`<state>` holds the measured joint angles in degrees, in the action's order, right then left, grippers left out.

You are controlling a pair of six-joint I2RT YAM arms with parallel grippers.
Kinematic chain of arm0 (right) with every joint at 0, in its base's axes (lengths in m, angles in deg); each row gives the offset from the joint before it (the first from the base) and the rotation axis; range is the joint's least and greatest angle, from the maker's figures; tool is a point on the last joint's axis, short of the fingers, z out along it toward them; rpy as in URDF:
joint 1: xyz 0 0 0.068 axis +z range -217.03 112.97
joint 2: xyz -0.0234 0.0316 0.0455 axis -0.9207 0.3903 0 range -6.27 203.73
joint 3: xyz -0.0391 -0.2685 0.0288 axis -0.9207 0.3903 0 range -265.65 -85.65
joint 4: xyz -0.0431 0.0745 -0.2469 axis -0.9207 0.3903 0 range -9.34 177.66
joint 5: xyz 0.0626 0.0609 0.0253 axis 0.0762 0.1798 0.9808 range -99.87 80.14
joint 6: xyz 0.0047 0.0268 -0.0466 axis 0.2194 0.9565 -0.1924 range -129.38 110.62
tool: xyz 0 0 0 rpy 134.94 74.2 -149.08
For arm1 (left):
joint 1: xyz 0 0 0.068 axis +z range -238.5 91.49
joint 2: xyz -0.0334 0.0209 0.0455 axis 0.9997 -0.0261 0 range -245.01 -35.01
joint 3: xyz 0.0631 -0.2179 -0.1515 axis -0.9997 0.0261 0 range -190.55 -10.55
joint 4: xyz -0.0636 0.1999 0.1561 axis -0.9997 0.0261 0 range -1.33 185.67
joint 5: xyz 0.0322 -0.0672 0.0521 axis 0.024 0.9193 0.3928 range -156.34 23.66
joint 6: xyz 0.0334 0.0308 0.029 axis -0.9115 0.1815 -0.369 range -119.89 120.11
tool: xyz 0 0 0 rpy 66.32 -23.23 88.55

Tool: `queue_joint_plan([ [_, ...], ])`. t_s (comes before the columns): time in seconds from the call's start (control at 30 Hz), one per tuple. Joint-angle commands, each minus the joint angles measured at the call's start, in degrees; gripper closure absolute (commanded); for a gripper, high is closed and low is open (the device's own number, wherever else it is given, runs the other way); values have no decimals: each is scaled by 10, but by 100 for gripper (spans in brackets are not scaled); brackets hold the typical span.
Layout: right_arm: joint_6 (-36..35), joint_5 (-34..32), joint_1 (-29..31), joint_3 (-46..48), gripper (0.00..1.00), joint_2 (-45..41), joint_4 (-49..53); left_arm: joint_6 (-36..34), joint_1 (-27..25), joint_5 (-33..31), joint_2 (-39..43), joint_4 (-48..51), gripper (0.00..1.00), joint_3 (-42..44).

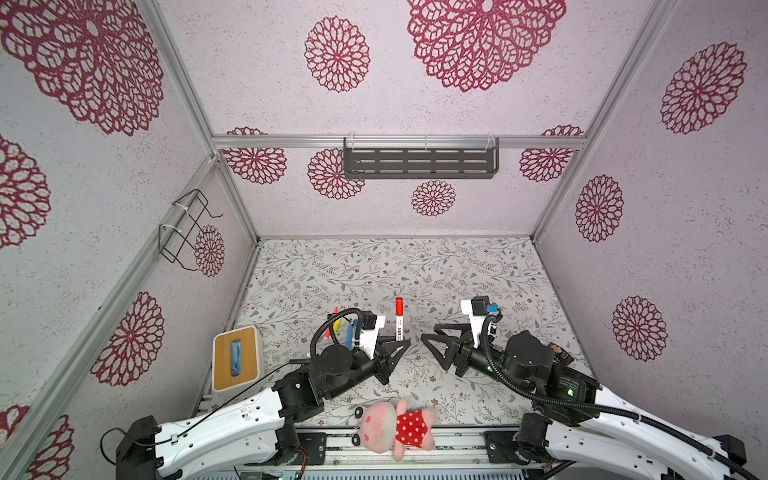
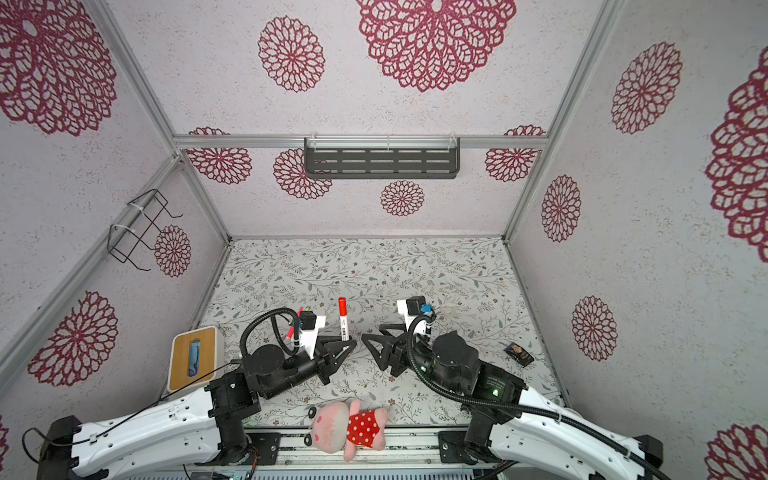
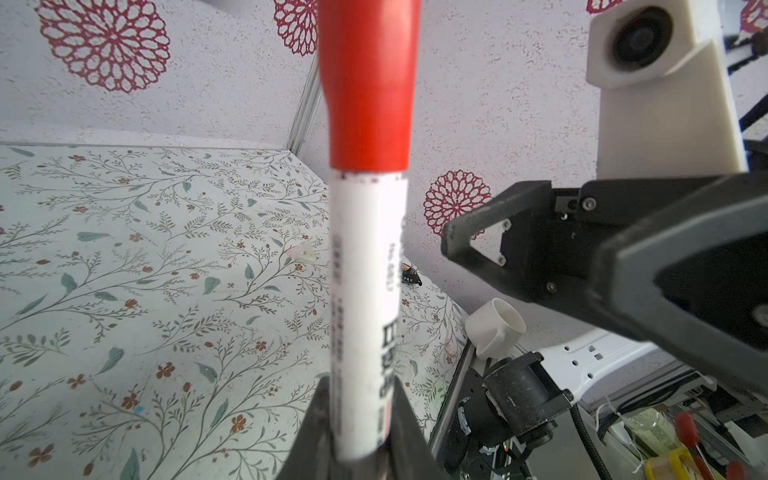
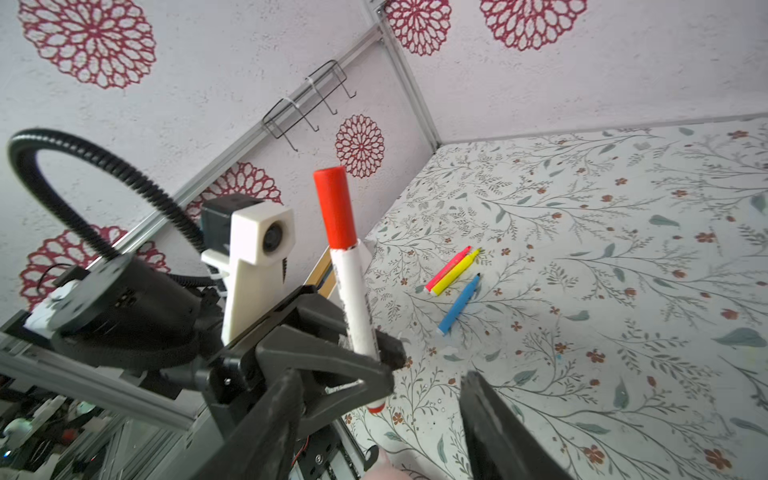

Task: Insert the pens into the pen caps
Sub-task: 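Open the right gripper and draw it back from the capped marker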

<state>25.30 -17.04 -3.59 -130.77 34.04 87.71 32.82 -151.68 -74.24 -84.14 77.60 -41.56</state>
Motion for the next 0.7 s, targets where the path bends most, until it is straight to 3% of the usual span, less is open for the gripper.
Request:
queue_joint_plan([
  [0.0, -4, -63, 3, -69, 32, 1, 54, -14, -18, -28, 0, 8, 100, 0],
  [0.3, -34, -91, 2, -152, 22, 40, 97, -17, -26, -28, -16, 8, 100, -4],
  [0.33, -37, -89, 3, -158, 17, 45, 98, -16, -26, -28, -16, 8, 100, -5],
  [0.67, -64, -76, 1, -180, 14, 73, 96, -21, -38, -41, -40, 8, 100, -12],
])
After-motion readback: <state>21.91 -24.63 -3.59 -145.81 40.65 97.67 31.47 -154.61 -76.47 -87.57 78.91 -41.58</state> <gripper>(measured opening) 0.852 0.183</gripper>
